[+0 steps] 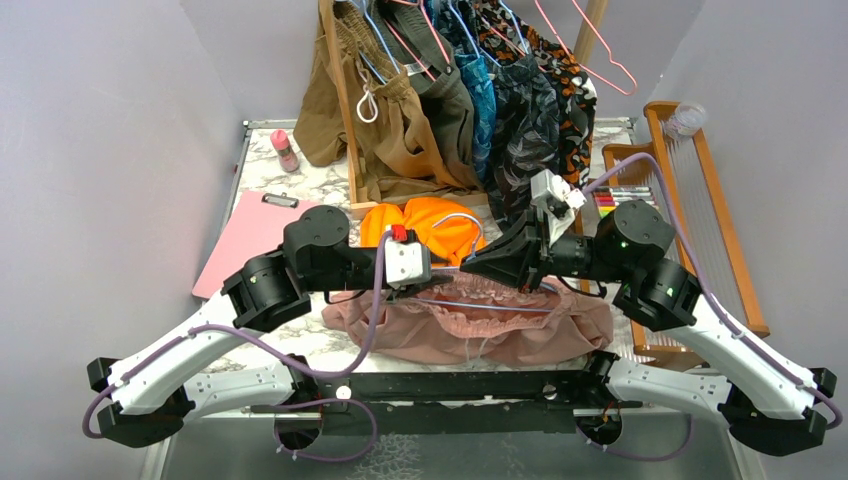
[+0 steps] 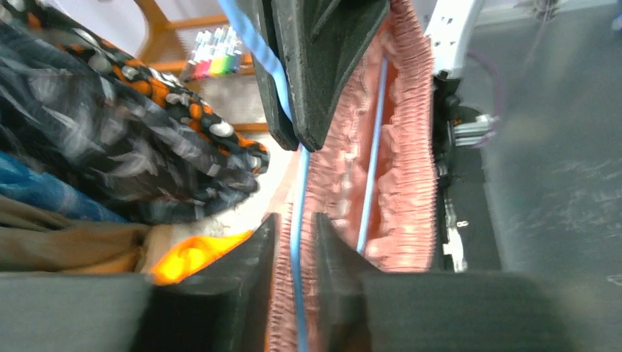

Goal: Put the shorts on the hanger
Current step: Hang the shorts on the hanger, then adjust the shorts at the clothesline.

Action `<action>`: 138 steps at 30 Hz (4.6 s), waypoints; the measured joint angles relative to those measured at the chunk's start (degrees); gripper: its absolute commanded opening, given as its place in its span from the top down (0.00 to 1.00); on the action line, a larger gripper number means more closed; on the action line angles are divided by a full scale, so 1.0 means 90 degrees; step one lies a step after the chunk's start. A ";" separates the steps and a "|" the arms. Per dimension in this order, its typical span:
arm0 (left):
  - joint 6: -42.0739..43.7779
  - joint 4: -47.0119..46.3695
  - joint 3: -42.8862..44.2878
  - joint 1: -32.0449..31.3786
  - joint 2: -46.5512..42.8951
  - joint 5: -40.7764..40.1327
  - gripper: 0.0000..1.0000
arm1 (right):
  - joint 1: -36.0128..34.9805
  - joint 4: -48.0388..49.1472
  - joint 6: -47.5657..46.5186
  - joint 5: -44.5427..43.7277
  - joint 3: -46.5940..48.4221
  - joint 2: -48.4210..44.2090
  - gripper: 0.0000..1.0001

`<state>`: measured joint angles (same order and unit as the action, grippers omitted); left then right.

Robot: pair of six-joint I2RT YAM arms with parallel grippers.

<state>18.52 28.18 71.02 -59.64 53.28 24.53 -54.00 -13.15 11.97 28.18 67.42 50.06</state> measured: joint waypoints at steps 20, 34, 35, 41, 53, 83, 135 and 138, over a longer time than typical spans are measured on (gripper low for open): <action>0.0146 -0.1018 -0.0512 0.0000 -0.2453 -0.4306 0.01 | 0.0000 -0.1610 -0.0646 -0.1829 0.0918 -0.0277 0.99; -0.0712 -0.1103 0.0243 0.0330 0.0612 -0.6613 0.03 | 0.0000 -0.1885 -0.0721 -0.2538 0.0755 -0.0012 0.99; -0.0979 -0.1069 0.0593 0.0668 0.0928 -0.6513 0.04 | 0.0000 -0.1880 -0.0719 -0.2535 0.0736 -0.0002 0.99; -0.2385 -0.1083 0.1778 0.2528 0.1914 -0.5940 0.07 | 0.0000 -0.1785 -0.0712 -0.2531 0.0605 0.0046 0.99; -0.3903 -0.1831 0.3449 0.3961 0.3580 -0.4794 0.24 | 0.0000 -0.1557 -0.0593 -0.2300 0.0546 0.0206 0.99; -0.4556 -0.3145 0.3738 0.4209 0.5132 -0.3373 0.35 | 0.0000 -0.1773 -0.0498 -0.1496 0.0505 -0.0318 0.99; -0.4167 -0.3594 0.3682 0.4070 0.4539 -0.4095 0.23 | 0.0000 -0.1838 -0.0673 -0.1360 0.0505 -0.0333 0.99; -0.4160 -0.3580 0.3920 0.4070 0.4738 -0.4116 0.24 | 0.0000 -0.1843 -0.0675 -0.1362 0.0505 -0.0352 0.99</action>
<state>-18.92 -4.03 106.30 -23.00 95.92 -12.51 -54.00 -29.74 5.89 15.92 71.96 46.89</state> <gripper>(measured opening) 0.769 0.022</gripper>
